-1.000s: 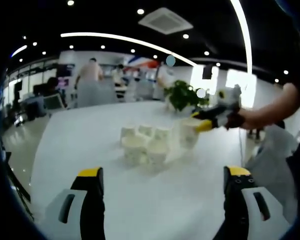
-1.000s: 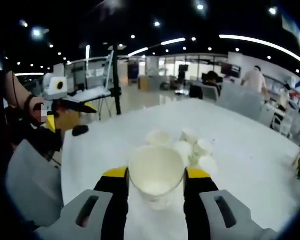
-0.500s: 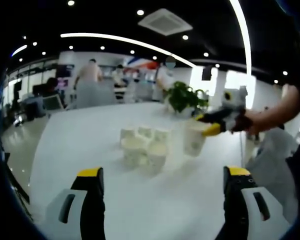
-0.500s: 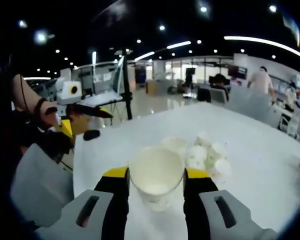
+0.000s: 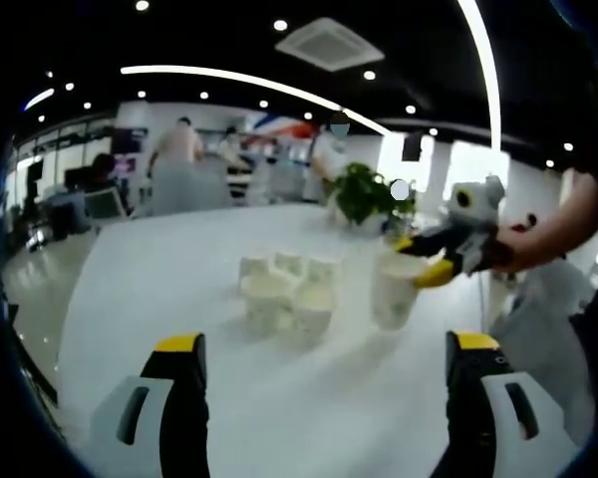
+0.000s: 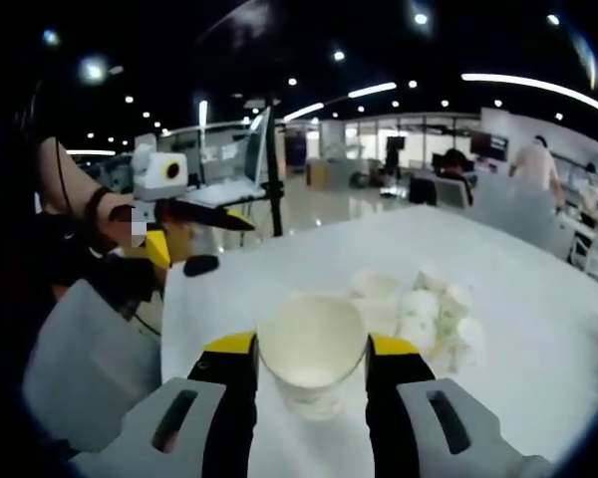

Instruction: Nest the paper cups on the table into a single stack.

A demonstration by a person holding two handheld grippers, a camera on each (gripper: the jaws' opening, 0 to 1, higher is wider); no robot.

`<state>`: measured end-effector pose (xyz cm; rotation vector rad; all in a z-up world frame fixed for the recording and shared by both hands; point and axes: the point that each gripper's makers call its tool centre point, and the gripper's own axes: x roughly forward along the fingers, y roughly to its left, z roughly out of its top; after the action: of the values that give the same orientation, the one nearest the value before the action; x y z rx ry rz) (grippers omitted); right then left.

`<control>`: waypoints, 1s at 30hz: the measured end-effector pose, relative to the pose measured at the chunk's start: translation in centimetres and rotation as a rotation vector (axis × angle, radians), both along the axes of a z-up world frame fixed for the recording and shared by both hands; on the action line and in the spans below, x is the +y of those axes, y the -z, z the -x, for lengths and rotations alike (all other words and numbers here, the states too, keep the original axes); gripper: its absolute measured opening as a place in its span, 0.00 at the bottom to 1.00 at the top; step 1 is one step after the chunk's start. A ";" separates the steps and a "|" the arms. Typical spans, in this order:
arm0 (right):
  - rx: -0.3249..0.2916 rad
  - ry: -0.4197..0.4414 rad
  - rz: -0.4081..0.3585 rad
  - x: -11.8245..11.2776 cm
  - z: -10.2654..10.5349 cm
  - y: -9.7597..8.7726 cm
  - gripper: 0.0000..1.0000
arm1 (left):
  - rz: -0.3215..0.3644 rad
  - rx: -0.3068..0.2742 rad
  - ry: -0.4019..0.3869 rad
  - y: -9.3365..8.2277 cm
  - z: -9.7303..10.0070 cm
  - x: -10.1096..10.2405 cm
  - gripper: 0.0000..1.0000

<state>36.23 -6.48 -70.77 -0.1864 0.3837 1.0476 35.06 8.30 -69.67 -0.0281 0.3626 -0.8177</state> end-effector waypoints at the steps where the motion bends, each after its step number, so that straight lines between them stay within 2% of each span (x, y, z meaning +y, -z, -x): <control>1: 0.000 -0.003 0.001 0.1 0.1 0.0 0.39 | -0.001 0.002 0.001 0.0 0.1 0.0 1.00; 30: 0.029 -0.102 0.008 2.2 3.7 1.6 0.38 | -0.011 0.010 0.004 0.2 1.4 0.4 1.00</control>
<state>32.52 -4.31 -72.36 -0.1998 0.4081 1.1502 33.64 8.72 -69.84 -0.0211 0.3767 -0.8196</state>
